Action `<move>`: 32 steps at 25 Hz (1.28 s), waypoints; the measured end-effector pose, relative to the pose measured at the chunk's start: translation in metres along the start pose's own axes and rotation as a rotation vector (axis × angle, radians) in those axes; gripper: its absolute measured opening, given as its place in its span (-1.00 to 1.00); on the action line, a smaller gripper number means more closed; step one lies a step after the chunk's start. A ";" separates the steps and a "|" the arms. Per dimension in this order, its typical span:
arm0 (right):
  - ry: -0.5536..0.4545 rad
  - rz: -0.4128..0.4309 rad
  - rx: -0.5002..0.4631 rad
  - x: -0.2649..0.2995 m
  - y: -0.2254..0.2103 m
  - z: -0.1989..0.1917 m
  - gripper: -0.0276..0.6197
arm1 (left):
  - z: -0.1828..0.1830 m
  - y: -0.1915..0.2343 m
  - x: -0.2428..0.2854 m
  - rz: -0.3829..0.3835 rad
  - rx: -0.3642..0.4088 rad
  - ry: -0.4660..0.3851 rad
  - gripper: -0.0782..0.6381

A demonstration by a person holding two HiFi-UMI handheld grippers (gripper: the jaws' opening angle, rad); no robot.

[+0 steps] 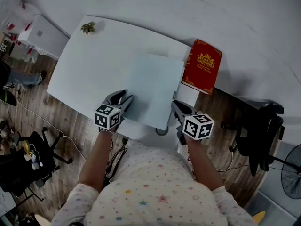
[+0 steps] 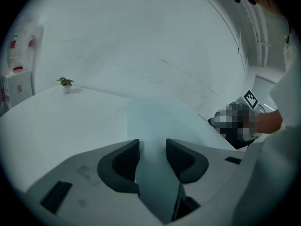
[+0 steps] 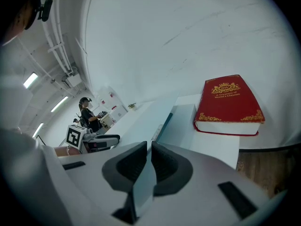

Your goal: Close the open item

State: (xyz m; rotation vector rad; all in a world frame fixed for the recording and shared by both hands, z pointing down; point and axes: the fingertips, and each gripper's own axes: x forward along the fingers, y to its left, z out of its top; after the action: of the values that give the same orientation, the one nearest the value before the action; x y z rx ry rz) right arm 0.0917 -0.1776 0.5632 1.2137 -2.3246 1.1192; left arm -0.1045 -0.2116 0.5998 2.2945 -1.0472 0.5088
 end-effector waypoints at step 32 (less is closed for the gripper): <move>0.102 -0.129 -0.063 0.009 -0.032 -0.032 -0.91 | -0.010 -0.013 0.015 0.117 0.248 0.140 -0.30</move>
State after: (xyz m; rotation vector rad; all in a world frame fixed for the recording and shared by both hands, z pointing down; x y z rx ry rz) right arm 0.1082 -0.1698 0.6055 1.2348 -2.1562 1.0321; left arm -0.0859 -0.2065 0.6111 2.3768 -1.1056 0.8779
